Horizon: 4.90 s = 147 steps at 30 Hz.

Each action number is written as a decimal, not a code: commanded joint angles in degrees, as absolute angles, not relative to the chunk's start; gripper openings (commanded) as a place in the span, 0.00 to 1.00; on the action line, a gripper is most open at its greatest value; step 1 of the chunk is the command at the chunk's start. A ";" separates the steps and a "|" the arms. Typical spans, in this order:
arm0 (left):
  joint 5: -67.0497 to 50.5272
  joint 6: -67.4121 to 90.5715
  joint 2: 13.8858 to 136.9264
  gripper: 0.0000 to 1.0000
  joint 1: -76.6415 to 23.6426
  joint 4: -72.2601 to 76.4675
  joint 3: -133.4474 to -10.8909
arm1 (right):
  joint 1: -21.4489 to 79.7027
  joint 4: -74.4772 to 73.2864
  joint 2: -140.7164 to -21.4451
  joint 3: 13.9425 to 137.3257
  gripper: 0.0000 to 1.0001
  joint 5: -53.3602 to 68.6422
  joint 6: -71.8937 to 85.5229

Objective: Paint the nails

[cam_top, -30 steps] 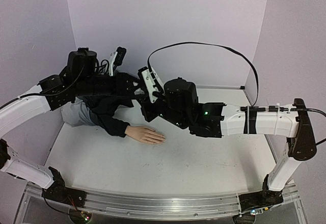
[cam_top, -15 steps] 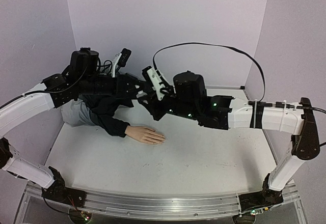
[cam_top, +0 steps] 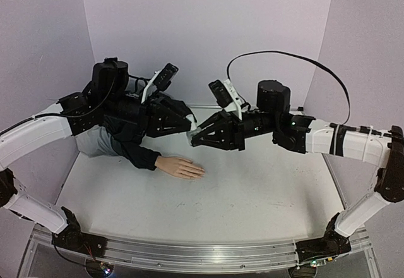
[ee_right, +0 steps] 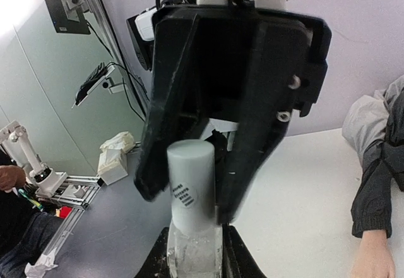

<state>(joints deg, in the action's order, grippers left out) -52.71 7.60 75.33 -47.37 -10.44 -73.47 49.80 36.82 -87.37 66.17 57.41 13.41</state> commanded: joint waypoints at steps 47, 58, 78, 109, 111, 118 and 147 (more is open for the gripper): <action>-29.70 21.08 76.23 0.00 -46.19 -18.59 -79.63 | 68.29 34.36 -92.49 80.45 0.00 -17.73 -1.59; -68.98 7.40 79.35 0.00 -47.11 -18.63 -81.29 | 50.42 46.62 -86.67 77.46 0.00 70.35 14.47; -30.86 22.73 69.88 0.90 -44.15 -17.19 -77.02 | 55.58 36.63 -80.43 65.28 0.00 1.35 7.72; -28.23 25.61 74.67 0.03 -44.29 -14.24 -76.38 | 67.79 33.78 -94.18 81.02 0.00 -17.70 1.98; -31.60 23.74 75.21 0.01 -44.30 -14.15 -76.53 | 67.72 34.56 -93.06 80.43 0.00 -16.24 1.32; -59.01 12.14 76.90 0.00 -45.29 -14.15 -78.24 | 60.37 35.52 -85.70 78.01 0.00 28.04 2.37; -22.30 28.29 68.96 0.92 -42.89 -15.20 -75.32 | 64.24 36.47 -87.03 70.71 0.00 -23.51 3.09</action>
<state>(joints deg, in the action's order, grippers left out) -30.00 23.77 68.40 -43.11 -16.51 -75.13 59.27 32.47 -83.26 66.48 -3.36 4.27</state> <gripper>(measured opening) 0.943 0.213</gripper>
